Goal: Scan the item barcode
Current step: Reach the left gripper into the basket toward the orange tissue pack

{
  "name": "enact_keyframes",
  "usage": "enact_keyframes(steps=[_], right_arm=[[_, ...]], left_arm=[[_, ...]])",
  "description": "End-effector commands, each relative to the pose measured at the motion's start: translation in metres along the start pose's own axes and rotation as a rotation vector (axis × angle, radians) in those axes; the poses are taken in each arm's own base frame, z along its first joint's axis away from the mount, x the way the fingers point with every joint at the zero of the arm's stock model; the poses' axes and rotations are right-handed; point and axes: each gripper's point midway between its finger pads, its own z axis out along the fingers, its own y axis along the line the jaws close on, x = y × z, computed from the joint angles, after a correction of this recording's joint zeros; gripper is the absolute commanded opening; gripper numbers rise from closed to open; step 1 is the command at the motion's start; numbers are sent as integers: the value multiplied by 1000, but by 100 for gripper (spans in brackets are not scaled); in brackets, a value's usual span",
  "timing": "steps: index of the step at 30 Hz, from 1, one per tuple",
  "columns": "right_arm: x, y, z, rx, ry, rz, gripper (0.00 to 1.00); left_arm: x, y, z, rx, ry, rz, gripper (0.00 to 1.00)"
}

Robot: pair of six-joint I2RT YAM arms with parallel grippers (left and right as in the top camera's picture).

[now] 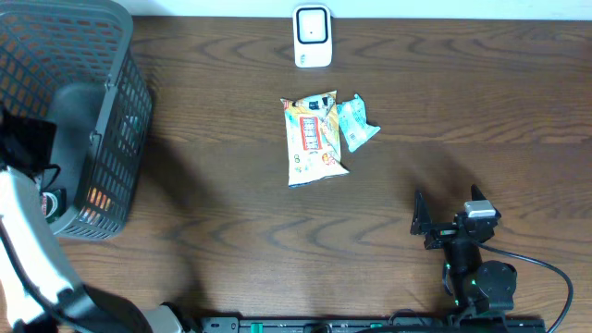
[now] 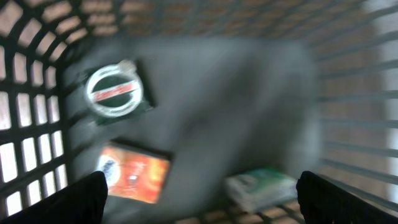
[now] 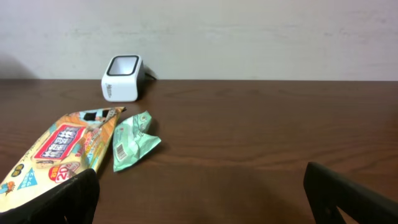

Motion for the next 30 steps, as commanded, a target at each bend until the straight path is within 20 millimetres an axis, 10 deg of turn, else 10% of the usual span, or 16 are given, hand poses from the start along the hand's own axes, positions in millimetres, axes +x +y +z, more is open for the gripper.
enact_keyframes(steps=[1,10,30], right_arm=[[1,-3,0,15,4,8,99],[1,-3,0,15,4,8,99],[1,-3,0,15,4,8,99]], left_arm=[[13,30,40,-179,64,-13,96],[53,54,89,-312,264,2,95],[82,57,92,-397,300,110,98]])
